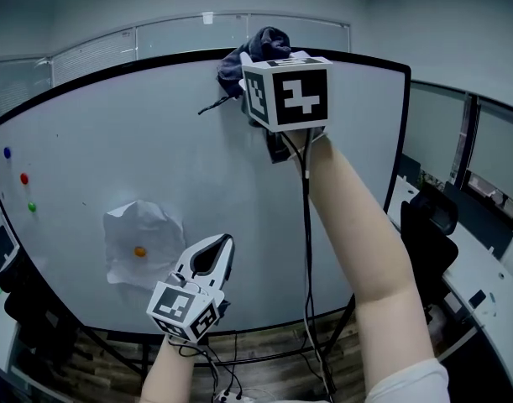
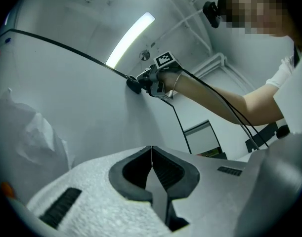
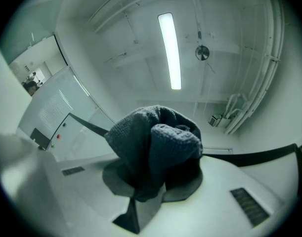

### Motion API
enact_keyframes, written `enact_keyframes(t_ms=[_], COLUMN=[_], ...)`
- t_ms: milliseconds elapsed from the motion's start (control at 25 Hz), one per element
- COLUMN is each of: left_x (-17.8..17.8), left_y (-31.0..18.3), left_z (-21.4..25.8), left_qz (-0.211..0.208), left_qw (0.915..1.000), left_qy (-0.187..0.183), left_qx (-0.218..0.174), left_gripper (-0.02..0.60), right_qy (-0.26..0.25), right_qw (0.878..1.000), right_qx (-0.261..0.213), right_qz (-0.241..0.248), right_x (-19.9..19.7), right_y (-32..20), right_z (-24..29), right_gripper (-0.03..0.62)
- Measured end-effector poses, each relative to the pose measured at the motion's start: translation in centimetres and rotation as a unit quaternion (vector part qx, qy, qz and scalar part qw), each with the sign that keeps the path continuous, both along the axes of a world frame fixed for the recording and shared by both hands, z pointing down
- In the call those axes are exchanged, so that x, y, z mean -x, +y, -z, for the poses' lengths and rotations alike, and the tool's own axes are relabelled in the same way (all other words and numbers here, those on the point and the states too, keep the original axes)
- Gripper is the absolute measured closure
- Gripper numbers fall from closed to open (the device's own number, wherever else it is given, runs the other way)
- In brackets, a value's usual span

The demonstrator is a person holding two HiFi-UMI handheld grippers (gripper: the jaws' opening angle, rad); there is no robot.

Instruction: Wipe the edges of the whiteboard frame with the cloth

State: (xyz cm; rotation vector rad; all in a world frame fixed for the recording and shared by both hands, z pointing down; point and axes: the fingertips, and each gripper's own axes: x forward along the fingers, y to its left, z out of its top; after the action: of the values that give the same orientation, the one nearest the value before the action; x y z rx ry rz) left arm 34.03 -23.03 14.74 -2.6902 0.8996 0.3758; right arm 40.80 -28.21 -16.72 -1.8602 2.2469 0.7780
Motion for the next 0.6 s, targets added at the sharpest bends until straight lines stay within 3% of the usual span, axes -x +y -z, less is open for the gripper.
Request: enact_keyframes(t_ms=[320, 600], left_x=[-7.5, -13.4], left_y=[0.4, 0.6], left_z=[-0.1, -0.2], left_qz=[-0.017, -0.048], left_qw=[0.9998, 0.9988], left_qy=[0.004, -0.004], left_qx=[0.003, 0.006], left_gripper=[0.561, 0.561], right_qy=[0.009, 0.001], right_qw=[1.000, 0.998], right_qx=[0.002, 0.000], right_qz=[-0.017, -0.064], right_x=[-7.4, -14.9], right_y=[0.8, 1.9], right_z=[0.2, 0.2], right_gripper=[0.522, 0.522])
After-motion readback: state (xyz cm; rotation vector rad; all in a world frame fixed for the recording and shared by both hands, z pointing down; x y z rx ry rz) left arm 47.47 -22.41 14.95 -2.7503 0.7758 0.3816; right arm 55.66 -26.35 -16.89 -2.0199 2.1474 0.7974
